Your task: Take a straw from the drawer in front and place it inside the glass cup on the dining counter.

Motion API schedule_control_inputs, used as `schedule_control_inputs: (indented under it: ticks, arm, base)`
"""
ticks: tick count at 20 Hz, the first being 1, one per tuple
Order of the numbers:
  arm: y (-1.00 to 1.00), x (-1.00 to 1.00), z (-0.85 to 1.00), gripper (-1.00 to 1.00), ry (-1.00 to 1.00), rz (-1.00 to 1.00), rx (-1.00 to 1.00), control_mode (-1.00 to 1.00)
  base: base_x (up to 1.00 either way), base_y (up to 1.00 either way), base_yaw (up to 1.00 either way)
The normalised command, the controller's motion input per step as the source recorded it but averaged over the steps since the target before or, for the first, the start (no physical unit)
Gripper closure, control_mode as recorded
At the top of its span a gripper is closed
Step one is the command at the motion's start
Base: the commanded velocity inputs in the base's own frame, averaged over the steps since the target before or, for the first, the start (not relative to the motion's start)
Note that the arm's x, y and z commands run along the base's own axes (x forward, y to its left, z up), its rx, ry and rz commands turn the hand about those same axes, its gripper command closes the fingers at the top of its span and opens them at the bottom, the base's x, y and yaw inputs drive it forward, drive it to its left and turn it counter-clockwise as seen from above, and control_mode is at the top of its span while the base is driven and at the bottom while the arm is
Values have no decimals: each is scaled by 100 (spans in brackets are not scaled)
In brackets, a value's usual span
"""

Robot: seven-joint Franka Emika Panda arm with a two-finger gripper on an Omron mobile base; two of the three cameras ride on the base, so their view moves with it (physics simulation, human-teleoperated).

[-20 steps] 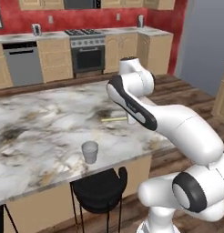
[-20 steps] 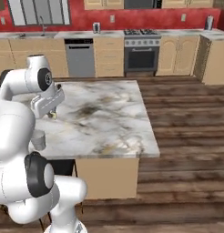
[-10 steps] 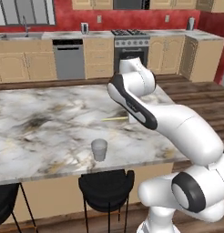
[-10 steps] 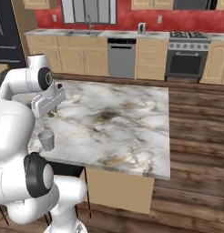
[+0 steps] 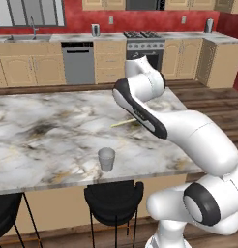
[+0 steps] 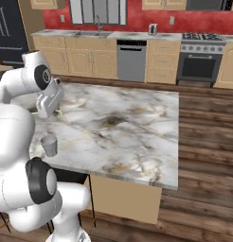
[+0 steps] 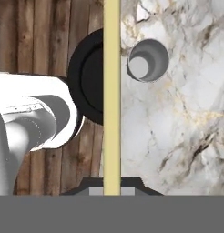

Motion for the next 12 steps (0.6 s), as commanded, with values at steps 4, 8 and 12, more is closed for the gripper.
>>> schedule_control_inputs:
  ticks: [4,8,12]
  arm:
    - [21,0,54,100,-4,5,-32,-100]
    - [0,5,29,100,-20,26,-18,-100]
    - [-17,21,2,100,-25,56,0,-100]
  base:
    - [0,0,0]
    - [0,0,0]
    - [0,0,0]
